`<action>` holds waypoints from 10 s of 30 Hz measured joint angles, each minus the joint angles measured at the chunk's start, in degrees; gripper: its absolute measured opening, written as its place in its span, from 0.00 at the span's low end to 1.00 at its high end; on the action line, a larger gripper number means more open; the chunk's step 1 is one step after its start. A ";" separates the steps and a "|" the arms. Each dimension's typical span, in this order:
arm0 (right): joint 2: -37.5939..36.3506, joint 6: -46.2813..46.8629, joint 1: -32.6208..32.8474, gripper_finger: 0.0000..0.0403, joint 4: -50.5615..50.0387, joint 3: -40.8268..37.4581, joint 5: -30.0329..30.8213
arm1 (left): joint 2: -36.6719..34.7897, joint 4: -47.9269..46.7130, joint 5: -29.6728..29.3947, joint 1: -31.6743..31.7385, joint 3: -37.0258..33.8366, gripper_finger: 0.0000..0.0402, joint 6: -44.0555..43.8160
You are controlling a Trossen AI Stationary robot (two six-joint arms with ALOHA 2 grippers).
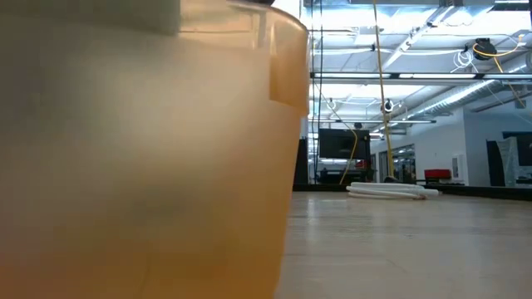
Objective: Pick & Place USB Port
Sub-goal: Put the white USB cable into the orange bin
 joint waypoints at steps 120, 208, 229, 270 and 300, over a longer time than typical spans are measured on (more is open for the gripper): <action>-10.40 16.01 -19.49 0.00 22.39 -24.04 17.17 | -48.08 9.82 -43.81 4.73 0.09 0.02 17.41; -2.16 10.69 -12.44 0.33 59.79 -24.04 15.73 | -42.52 53.88 21.24 19.68 0.08 0.08 17.61; 4.28 16.14 -11.53 0.32 72.73 -22.15 11.15 | -18.75 96.93 30.71 26.62 0.07 0.08 -10.92; 4.22 15.62 -9.01 0.32 59.63 -18.25 1.51 | -33.95 76.84 37.96 22.95 -0.35 0.09 -23.29; 4.24 21.13 -15.91 0.32 46.48 -18.40 -16.76 | -28.22 -32.72 5.77 -19.44 -0.48 0.09 -17.22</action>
